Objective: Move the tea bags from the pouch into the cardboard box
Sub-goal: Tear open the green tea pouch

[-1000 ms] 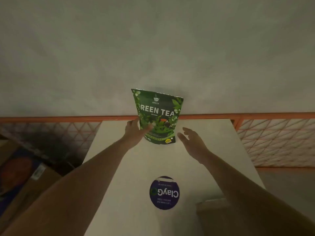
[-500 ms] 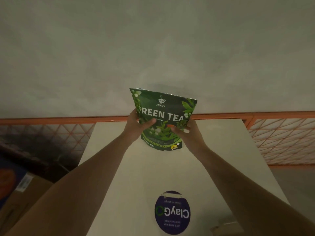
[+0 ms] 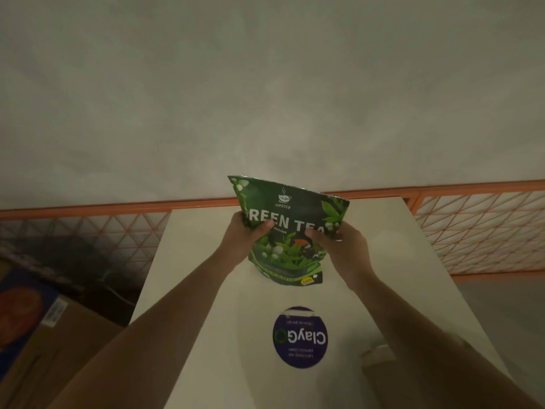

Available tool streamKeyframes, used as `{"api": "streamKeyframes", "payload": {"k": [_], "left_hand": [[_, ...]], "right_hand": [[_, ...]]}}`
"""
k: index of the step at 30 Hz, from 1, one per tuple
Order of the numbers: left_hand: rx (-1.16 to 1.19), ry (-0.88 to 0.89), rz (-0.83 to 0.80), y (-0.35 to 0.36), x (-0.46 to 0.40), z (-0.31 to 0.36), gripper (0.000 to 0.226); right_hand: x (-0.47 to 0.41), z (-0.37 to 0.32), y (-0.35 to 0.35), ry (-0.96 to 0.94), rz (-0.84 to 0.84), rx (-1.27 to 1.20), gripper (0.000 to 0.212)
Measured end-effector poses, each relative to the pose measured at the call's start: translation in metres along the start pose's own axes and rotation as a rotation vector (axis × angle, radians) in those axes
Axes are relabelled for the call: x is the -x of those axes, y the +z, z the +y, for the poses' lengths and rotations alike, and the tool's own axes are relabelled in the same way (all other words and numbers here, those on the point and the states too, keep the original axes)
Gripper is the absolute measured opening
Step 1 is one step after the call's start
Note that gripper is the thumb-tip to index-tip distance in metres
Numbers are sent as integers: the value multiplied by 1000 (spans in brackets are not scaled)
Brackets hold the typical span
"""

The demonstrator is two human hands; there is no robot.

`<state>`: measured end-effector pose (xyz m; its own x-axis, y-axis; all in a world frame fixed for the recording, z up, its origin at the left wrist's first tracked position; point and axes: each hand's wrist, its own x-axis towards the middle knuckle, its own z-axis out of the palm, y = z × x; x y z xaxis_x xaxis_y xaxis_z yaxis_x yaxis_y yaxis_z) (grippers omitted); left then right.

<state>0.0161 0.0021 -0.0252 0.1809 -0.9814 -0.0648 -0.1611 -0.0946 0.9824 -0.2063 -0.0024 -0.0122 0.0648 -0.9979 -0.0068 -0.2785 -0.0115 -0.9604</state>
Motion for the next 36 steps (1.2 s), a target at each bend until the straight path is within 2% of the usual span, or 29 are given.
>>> {"api": "streamKeyframes", "payload": {"k": [7, 11, 14, 16, 19, 21, 24, 28, 30, 31, 33, 36], "left_hand": [[33, -17, -71, 15, 98, 4, 25], [-5, -65, -40, 26, 156, -8, 18], [-68, -106, -15, 41, 193, -14, 38], [-131, -84, 13, 50, 214, -9, 29], [-134, -61, 12, 63, 237, -4, 15], [-126, -51, 12, 70, 252, -1, 15], [-89, -48, 78, 81, 269, -2, 28], [-101, -155, 265, 101, 294, 10, 87], [-88, -156, 319, 113, 309, 23, 106], [-75, -135, 342, 119, 316, 30, 105], [-33, -97, 359, 130, 328, 45, 80], [120, -88, 249, 148, 341, 66, 48]], "right_hand": [[104, -6, -34, -30, -10, 74, 36], [161, 8, -48, -34, 42, 131, 31], [204, 12, -58, -35, 27, 92, 21], [227, 11, -66, -52, 18, 92, 11], [253, 6, -81, -127, -14, 130, 33], [264, 1, -90, -172, -51, 119, 31], [273, -5, -103, -274, 27, 176, 24], [279, -17, -119, -300, 41, 257, 16], [281, -21, -124, -264, 26, 241, 8], [282, -22, -125, -241, 14, 217, 4], [284, -25, -129, -188, -25, 153, 7], [285, -27, -134, -150, -113, 89, 11]]}}
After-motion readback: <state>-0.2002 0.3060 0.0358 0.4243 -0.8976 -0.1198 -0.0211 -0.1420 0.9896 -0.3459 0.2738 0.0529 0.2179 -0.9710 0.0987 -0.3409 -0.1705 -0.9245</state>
